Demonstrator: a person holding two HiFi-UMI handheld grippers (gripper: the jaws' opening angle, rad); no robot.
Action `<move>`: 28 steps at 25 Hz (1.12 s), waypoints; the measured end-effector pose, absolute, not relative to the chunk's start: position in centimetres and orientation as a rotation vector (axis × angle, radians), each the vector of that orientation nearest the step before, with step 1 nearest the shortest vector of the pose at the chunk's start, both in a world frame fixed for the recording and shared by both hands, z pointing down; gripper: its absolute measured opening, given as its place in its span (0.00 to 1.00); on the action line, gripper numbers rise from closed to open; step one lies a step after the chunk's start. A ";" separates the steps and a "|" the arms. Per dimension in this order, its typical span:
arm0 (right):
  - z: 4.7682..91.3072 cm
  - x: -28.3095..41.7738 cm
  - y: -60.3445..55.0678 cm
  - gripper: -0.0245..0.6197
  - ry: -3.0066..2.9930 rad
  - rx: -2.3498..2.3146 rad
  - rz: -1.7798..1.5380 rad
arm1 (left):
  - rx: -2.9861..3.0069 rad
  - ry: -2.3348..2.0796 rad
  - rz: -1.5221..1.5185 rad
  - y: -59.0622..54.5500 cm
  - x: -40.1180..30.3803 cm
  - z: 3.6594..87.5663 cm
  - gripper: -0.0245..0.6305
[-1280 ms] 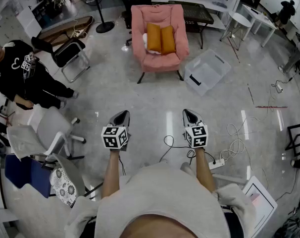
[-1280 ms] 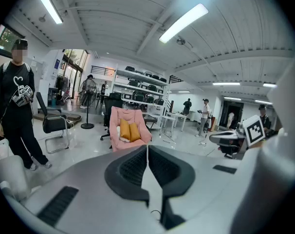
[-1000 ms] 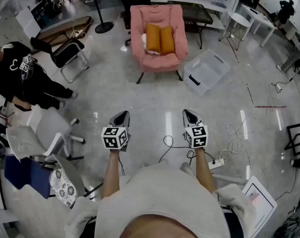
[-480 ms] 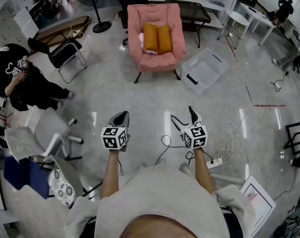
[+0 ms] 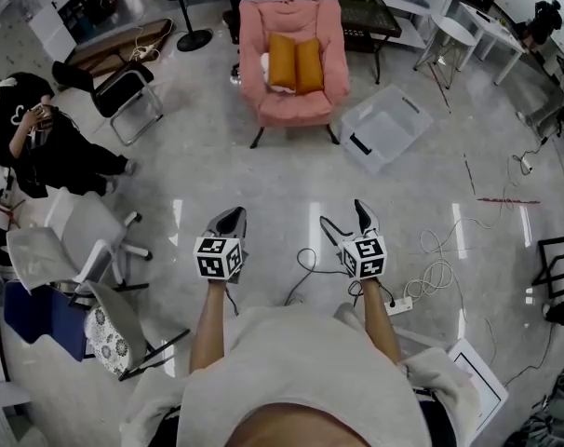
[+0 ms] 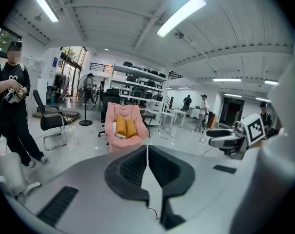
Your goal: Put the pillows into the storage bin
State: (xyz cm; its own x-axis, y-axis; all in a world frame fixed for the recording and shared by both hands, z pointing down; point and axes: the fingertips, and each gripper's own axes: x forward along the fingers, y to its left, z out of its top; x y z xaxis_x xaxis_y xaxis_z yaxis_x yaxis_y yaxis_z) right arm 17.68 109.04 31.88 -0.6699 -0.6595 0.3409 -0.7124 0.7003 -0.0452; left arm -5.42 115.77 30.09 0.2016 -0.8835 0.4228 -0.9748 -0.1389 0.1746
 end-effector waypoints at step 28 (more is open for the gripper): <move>31.8 3.6 78.0 0.66 -2.528 1.156 0.220 | 2.141 -1.620 0.230 82.4 -19.3 31.8 0.07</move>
State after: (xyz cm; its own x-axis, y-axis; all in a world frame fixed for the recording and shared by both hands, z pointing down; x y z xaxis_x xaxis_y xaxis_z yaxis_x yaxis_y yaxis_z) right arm 3.55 77.96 31.78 -0.6052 -0.7010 0.3772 -0.7557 0.6549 0.0045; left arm -19.25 82.44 31.82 0.2990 -0.8715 0.3886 -0.9452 -0.2145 0.2462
